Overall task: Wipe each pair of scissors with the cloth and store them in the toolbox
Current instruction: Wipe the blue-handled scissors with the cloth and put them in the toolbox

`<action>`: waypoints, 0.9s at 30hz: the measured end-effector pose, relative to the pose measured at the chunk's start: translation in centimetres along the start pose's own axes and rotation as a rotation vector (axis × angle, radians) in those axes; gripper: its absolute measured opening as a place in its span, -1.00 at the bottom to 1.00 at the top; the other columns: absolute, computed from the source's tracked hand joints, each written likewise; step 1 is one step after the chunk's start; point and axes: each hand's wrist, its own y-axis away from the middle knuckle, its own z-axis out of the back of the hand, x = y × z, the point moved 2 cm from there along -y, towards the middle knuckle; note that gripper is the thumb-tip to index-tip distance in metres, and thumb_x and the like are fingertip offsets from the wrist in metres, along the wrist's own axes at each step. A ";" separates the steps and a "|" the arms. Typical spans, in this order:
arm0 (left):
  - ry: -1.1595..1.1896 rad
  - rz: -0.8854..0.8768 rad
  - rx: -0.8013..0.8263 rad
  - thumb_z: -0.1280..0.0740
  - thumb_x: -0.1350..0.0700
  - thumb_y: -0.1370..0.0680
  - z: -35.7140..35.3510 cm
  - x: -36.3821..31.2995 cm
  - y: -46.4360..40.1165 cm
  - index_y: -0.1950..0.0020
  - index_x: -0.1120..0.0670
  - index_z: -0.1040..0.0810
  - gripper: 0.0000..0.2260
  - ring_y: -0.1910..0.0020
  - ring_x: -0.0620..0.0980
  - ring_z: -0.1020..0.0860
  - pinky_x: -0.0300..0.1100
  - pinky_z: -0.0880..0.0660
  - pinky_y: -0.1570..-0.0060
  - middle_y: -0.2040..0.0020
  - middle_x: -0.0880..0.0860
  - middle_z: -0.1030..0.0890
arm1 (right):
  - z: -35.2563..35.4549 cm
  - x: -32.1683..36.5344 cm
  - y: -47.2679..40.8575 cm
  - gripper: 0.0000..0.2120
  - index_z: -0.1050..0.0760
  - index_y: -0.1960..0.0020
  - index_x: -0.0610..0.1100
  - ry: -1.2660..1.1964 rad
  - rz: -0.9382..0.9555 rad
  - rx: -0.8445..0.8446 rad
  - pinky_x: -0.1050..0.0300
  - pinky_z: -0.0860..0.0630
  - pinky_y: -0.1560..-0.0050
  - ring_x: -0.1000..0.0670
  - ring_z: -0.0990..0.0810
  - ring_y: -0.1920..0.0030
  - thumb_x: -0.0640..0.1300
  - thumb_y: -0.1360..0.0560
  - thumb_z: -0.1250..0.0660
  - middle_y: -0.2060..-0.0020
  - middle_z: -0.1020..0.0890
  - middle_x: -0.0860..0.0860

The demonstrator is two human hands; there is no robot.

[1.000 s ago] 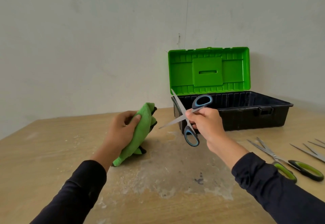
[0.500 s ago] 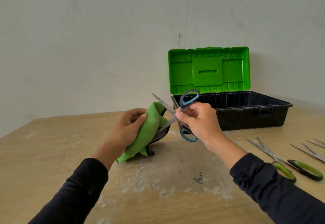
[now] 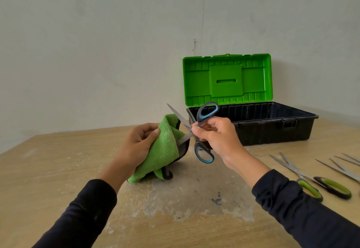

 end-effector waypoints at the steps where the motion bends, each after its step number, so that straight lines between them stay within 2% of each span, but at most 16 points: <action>1: -0.020 -0.016 -0.028 -0.21 0.18 -0.57 -0.1 0.0 0.0 -0.01 0.08 -0.59 -0.84 0.24 -0.11 -0.60 -0.31 -0.52 0.28 0.17 0.03 -0.67 | -0.1 0.1 0.0 -0.97 -0.61 0.17 -0.17 -0.044 -0.022 0.028 0.29 -0.54 0.28 0.10 -0.59 0.31 -0.27 -0.43 -0.40 0.30 -0.64 -0.05; 4: -0.080 -0.055 -0.040 -0.22 0.19 -0.57 -0.5 -0.1 0.1 -0.02 0.10 -0.58 -0.85 0.20 -0.11 -0.59 -0.34 -0.51 0.24 0.12 0.07 -0.66 | -0.3 0.2 0.0 -0.96 -0.60 0.18 -0.18 -0.108 -0.047 0.042 0.36 -0.47 0.35 0.16 -0.55 0.37 -0.28 -0.43 -0.39 0.35 -0.60 -0.02; 8: -0.200 -0.113 0.069 -0.25 0.16 -0.56 -1.7 -0.6 0.6 -0.01 0.07 -0.60 -0.86 0.14 -0.16 -0.59 -0.35 -0.51 0.16 0.08 0.03 -0.66 | -0.4 0.2 0.2 -0.98 -0.60 0.17 -0.17 -0.107 -0.024 0.029 0.35 -0.49 0.31 0.16 -0.58 0.34 -0.26 -0.42 -0.41 0.31 -0.62 -0.04; 11: -0.182 -0.117 0.079 -0.30 0.11 -0.53 -2.0 -0.7 0.8 -0.03 0.04 -0.61 -0.86 0.09 -0.08 -0.62 -0.27 -0.54 0.11 0.07 0.03 -0.67 | -0.4 0.3 0.3 -0.96 -0.61 0.18 -0.14 -0.085 0.007 0.033 0.35 -0.51 0.28 0.19 -0.57 0.34 -0.25 -0.41 -0.43 0.31 -0.63 -0.03; 15: -0.215 -0.149 0.081 -0.38 0.00 -0.41 -1.9 -0.9 0.8 0.00 0.05 -0.63 -0.77 0.06 0.05 -0.62 -0.10 -0.52 0.00 0.08 0.06 -0.68 | -0.8 0.3 0.7 -0.92 -0.62 0.22 -0.09 -0.064 0.027 0.045 0.37 -0.51 0.25 0.19 -0.57 0.33 -0.25 -0.39 -0.45 0.33 -0.63 0.01; 19: -0.329 -0.221 0.101 -0.35 -0.12 -0.36 -2.3 -0.9 0.9 0.15 -0.02 -0.62 -0.79 0.23 -0.09 -0.56 -0.23 -0.44 0.18 0.26 -0.04 -0.63 | -1.7 -0.2 1.3 -0.88 -0.61 0.26 -0.03 -0.035 0.035 -0.006 0.21 -0.59 0.16 0.09 -0.57 0.30 -0.22 -0.38 -0.47 0.37 -0.62 0.02; 22: -0.455 -0.309 0.134 -0.33 -0.09 -0.47 -2.5 -1.1 0.8 0.24 -0.04 -0.54 -0.83 0.36 -0.17 -0.44 -0.29 -0.37 0.32 0.40 -0.14 -0.50 | -1.8 -0.1 1.4 -0.90 -0.60 0.26 -0.06 -0.041 0.015 -0.019 0.27 -0.57 0.24 0.09 -0.56 0.35 -0.23 -0.37 -0.47 0.40 -0.60 0.00; 25: -0.506 -0.319 0.161 -0.26 -0.06 -0.46 -2.5 -1.4 0.8 0.17 0.02 -0.55 -0.82 0.30 -0.05 -0.53 -0.14 -0.45 0.26 0.30 -0.04 -0.58 | -1.5 0.2 1.1 -0.91 -0.61 0.26 -0.11 -0.058 0.000 0.018 0.33 -0.50 0.34 0.12 -0.52 0.40 -0.26 -0.37 -0.46 0.42 -0.58 0.00; 27: -0.514 -0.308 0.180 -0.26 -0.05 -0.45 -2.3 -1.5 0.9 0.11 0.01 -0.58 -0.82 0.21 -0.05 -0.59 -0.11 -0.51 0.18 0.22 -0.02 -0.63 | -1.1 0.5 0.9 -0.92 -0.61 0.24 -0.13 -0.059 0.007 0.023 0.33 -0.49 0.34 0.14 -0.53 0.41 -0.28 -0.37 -0.46 0.41 -0.59 -0.01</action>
